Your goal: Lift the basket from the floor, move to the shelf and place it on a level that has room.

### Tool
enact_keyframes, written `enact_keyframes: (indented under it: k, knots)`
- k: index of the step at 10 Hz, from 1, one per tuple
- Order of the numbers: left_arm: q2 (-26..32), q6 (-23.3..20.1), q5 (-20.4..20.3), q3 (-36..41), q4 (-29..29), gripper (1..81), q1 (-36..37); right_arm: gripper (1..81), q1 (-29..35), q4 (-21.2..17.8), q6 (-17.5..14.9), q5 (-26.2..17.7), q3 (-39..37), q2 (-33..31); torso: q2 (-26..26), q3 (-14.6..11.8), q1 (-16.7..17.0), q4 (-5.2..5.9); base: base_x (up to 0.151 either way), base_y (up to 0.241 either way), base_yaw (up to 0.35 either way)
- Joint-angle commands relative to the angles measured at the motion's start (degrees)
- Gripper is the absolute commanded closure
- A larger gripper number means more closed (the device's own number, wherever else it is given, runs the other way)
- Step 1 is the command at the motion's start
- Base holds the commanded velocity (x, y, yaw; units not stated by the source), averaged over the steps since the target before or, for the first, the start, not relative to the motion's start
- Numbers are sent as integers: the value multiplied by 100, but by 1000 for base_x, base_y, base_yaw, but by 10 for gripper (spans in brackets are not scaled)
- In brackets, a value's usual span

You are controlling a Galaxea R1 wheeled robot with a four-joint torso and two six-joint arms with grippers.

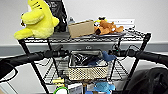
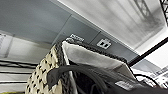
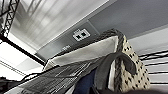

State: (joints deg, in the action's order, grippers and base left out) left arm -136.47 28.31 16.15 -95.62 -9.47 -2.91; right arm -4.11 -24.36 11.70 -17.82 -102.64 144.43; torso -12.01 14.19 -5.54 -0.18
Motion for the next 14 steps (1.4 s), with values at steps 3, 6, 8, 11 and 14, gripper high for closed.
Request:
enact_keyframes:
  k: [3,6,8,11,14]
  knots:
    - [-618,-88,-113,-817,103,811,1464,811,1179,-34,25,376,-519,317,0,0,-2,0,0,0,0]
    - [-750,-97,-104,-976,112,811,1447,811,1196,-43,25,385,-773,449,0,0,-2,0,0,0,0]
    - [-706,-106,-95,-941,112,811,1394,811,1179,-34,25,350,-817,501,2,2,-2,0,0,0,0]
    - [-601,-115,-95,-801,112,811,1280,811,1091,-25,16,306,-914,572,2,5,-4,0,0,0,0]
    - [-557,-132,-112,-774,139,811,1122,811,986,-25,-19,306,-958,572,2,5,-4,0,0,0,0]
